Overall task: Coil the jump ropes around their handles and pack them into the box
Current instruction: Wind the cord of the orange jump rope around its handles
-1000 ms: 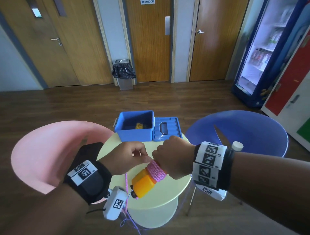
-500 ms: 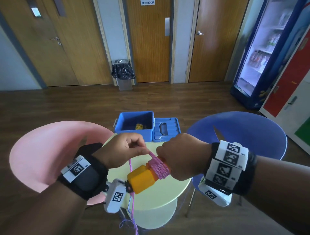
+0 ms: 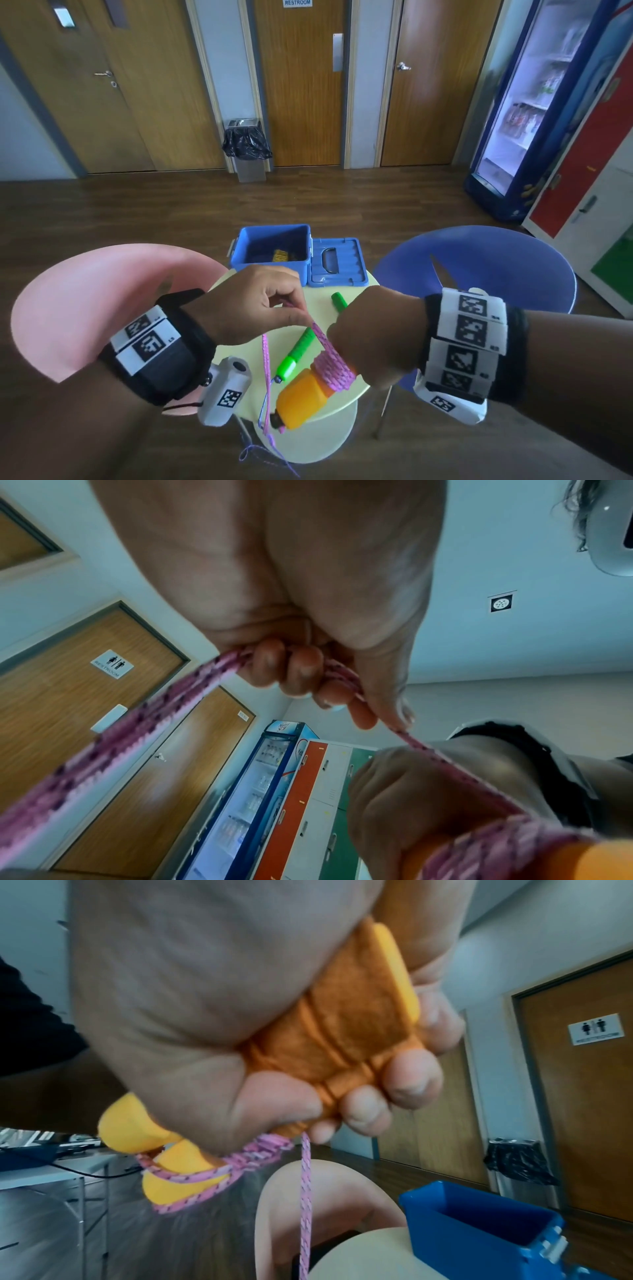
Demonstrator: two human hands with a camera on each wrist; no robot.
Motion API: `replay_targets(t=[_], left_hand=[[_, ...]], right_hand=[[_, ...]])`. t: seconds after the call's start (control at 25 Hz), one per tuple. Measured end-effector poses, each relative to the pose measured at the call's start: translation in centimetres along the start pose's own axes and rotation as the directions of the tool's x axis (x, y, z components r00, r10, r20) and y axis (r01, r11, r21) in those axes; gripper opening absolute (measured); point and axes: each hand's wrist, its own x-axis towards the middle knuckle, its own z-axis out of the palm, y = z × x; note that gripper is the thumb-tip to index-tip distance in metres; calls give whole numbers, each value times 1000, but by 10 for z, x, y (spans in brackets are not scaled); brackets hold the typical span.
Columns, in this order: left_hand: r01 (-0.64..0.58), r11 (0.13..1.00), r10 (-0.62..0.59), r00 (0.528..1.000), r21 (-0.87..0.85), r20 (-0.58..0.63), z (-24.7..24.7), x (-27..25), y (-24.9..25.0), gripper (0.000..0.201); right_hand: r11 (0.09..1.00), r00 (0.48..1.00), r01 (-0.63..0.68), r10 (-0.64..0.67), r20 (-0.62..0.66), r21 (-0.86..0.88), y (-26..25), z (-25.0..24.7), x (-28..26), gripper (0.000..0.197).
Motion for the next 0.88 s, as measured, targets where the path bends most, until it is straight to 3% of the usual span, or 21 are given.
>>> replay_targets(t=[0.2, 0.28, 0.4, 0.6, 0.72, 0.8, 0.88], left_hand=[[83, 954, -93, 996, -287, -19, 15, -7, -11, 11], [110, 866, -145, 989, -487, -36, 28, -9, -13, 9], [123, 720, -229, 971, -683, -67, 38, -7, -22, 22], [21, 653, -184, 974, -757, -132, 32, -7, -30, 26], [-92, 695, -126, 961, -714, -246, 19, -7, -28, 19], [-72, 671, -136, 967, -738, -218, 20, -7, -31, 16], [-27, 629, -178, 968, -777, -177, 29, -8, -36, 11]], right_hand=[[999, 979, 20, -10, -203, 49, 10, -28, -19, 14], [994, 962, 12, 17, -273, 106, 14, -36, -23, 17], [973, 928, -42, 122, -353, 226, 11, -38, -25, 23], [888, 893, -72, 260, -367, 454, 0, -35, -22, 21], [834, 904, -79, 290, -313, 546, -8, -28, -19, 19], [837, 911, -70, 275, -308, 542, -13, -24, -17, 20], [856, 882, -78, 299, -366, 511, -13, -22, -14, 20]])
